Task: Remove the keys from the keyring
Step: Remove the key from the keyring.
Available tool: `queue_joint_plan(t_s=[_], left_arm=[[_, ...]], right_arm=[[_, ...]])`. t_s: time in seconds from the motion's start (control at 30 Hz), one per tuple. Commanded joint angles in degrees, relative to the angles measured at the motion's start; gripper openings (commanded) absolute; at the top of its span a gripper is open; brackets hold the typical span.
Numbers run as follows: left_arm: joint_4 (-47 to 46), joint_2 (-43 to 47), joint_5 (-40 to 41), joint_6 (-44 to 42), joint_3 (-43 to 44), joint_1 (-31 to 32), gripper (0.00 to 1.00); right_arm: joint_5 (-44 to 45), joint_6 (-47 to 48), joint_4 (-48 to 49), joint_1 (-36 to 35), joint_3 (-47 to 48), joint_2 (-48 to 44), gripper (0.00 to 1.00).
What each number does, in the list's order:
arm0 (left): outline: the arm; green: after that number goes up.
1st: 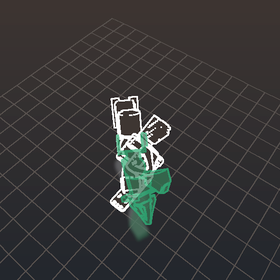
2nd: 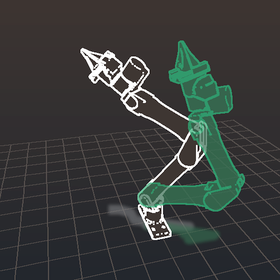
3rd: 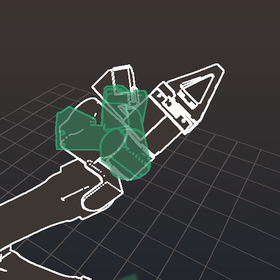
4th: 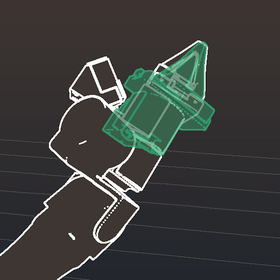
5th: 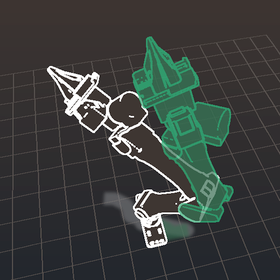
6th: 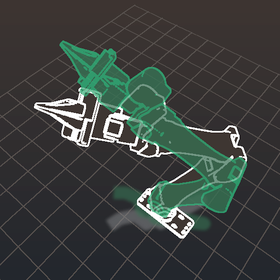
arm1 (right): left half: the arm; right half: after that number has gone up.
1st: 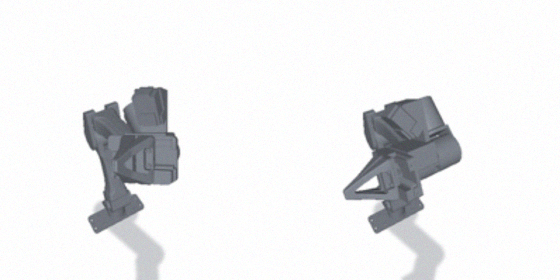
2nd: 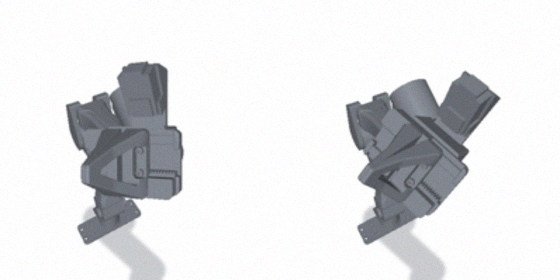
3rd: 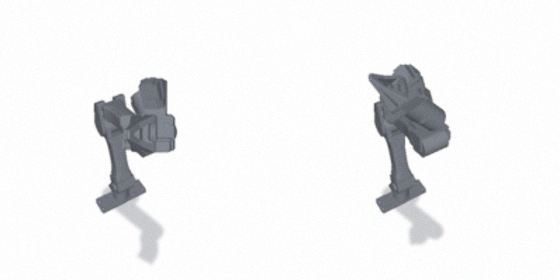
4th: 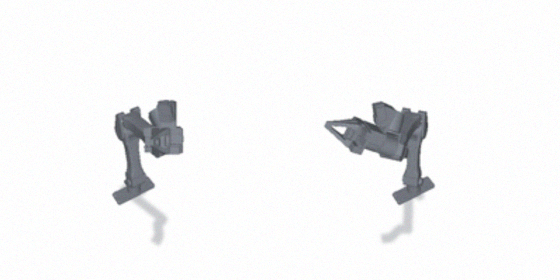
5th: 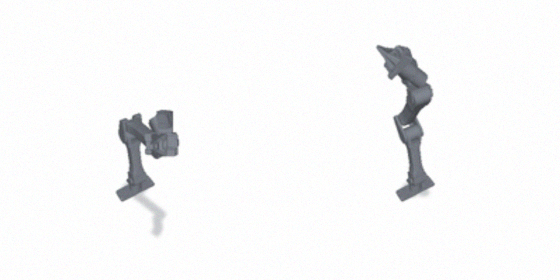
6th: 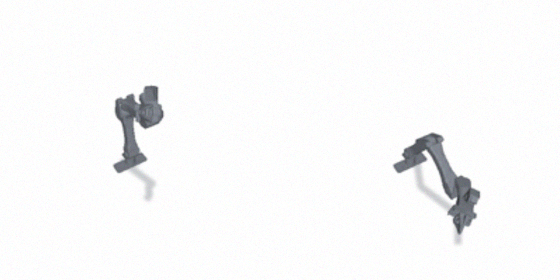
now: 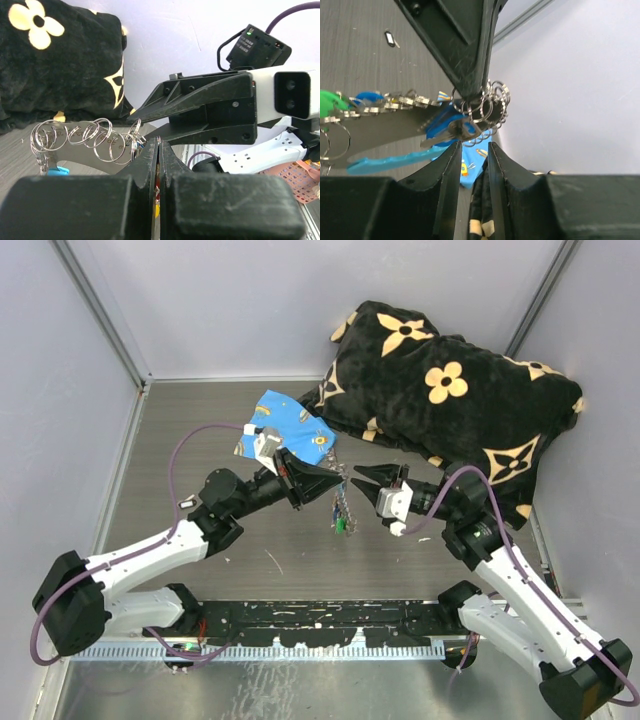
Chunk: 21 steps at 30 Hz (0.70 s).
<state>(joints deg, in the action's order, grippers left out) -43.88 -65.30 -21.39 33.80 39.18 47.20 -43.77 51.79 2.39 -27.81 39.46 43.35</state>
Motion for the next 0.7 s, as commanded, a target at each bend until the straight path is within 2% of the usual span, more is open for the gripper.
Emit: queue_joint_plan(t_s=[0.0, 0.33, 0.67], left_arm=[[-5.87, 0.50, -1.68, -0.75, 1.82, -0.68, 0.00], [-6.87, -0.38, -1.65, -0.06, 1.52, -1.12, 0.00], [-7.23, -0.16, -2.51, 0.43, 1.49, -1.39, 0.00]], right_arm=[[3.55, 1.99, 7.73, -2.37, -0.47, -2.13, 0.34], [4.35, 2.72, 8.15, -5.28, -0.83, -1.25, 0.34], [5.09, 4.30, 6.58, -5.74, 0.16, -0.20, 0.28]])
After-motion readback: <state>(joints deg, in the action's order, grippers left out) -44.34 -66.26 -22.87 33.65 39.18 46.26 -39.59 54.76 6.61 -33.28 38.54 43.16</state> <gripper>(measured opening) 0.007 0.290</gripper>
